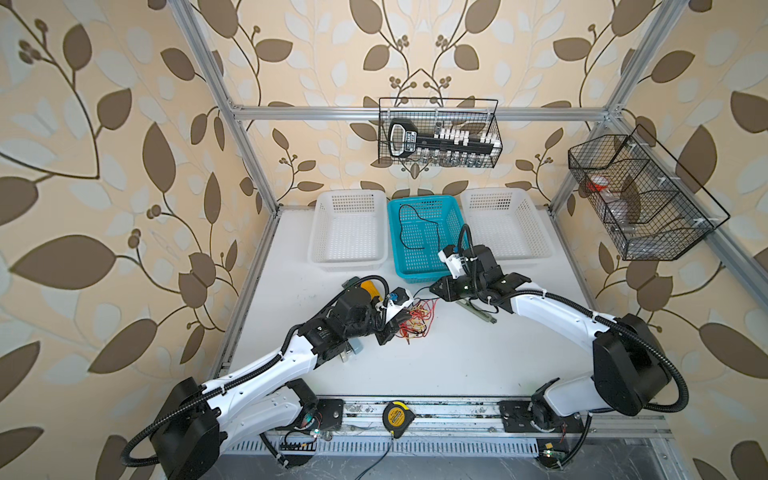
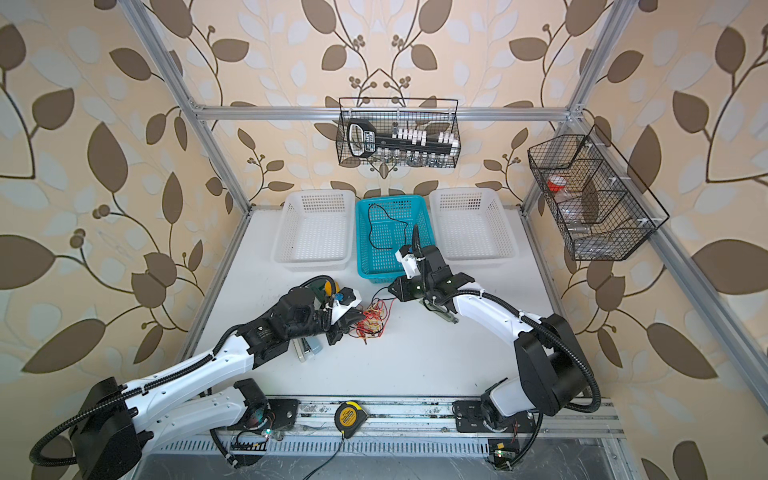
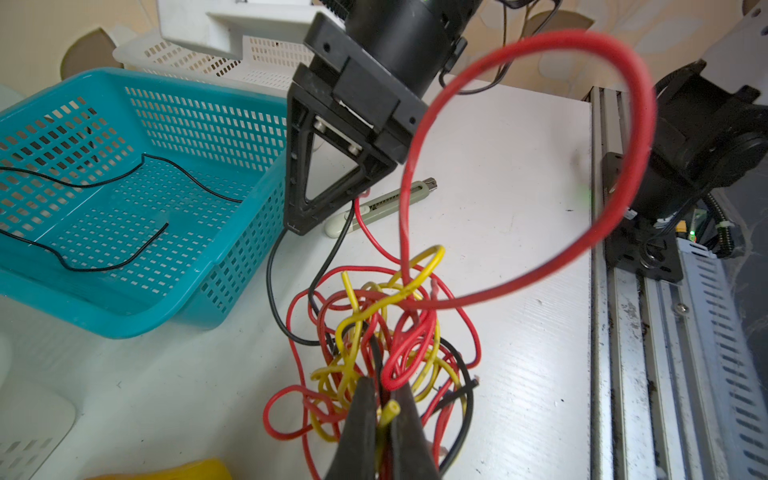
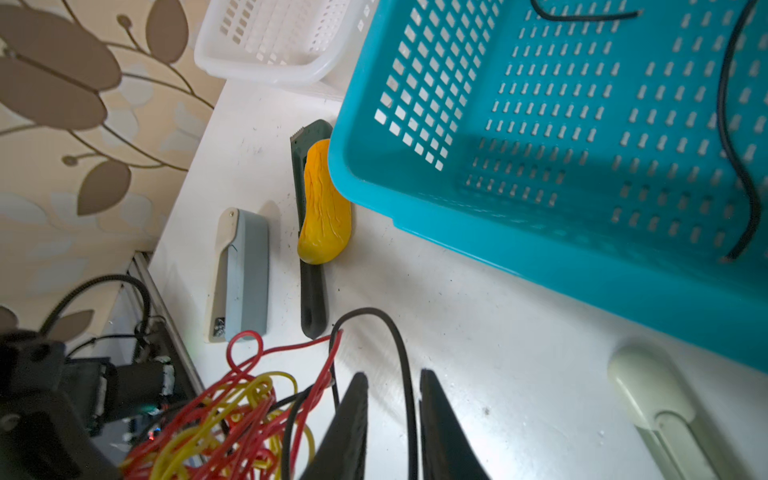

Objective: Untangle the cables
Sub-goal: 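Move the right gripper back to the bundle and grasp another black wire, then pull the second black wire out of the bundle with the right gripper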

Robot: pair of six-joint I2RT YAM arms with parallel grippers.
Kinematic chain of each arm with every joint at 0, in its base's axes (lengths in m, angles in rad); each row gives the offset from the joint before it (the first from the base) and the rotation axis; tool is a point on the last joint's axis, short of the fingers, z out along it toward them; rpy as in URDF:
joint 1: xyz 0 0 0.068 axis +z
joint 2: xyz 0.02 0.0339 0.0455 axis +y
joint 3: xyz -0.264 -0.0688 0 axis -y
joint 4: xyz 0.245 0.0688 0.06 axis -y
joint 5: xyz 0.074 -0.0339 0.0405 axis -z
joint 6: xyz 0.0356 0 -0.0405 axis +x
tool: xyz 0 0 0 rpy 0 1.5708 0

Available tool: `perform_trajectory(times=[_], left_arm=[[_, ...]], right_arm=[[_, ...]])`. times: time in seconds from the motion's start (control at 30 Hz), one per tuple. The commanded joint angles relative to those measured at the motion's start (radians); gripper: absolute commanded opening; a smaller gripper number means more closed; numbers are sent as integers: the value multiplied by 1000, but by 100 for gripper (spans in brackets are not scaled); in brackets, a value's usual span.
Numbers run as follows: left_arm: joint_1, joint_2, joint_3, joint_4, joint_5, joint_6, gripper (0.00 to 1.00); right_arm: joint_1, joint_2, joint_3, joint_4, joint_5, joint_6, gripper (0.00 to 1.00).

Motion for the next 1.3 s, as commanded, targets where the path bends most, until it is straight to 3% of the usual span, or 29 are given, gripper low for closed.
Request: perform_trajectory(times=[0.0, 0.03, 0.2, 0.5, 1.0, 1.27], left_arm=[[-11, -16, 9, 61, -19, -8, 0], [-10, -12, 6, 68, -21, -21, 0], [-10, 2, -15, 119, -21, -114, 0], [-11, 73, -74, 162, -8, -256, 0], [-4, 141, -68, 85, -139, -355, 0], [7, 152, -84, 98, -165, -386, 0]], right_arm=[[6, 5, 29, 19, -21, 2, 5], [6, 0, 33, 15, -15, -1, 0], [5, -55, 30, 7, 52, -21, 0], [-21, -230, 10, -39, 328, -79, 0], [-361, -480, -45, -89, 414, -51, 0], [-421, -528, -27, -121, 413, -63, 0]])
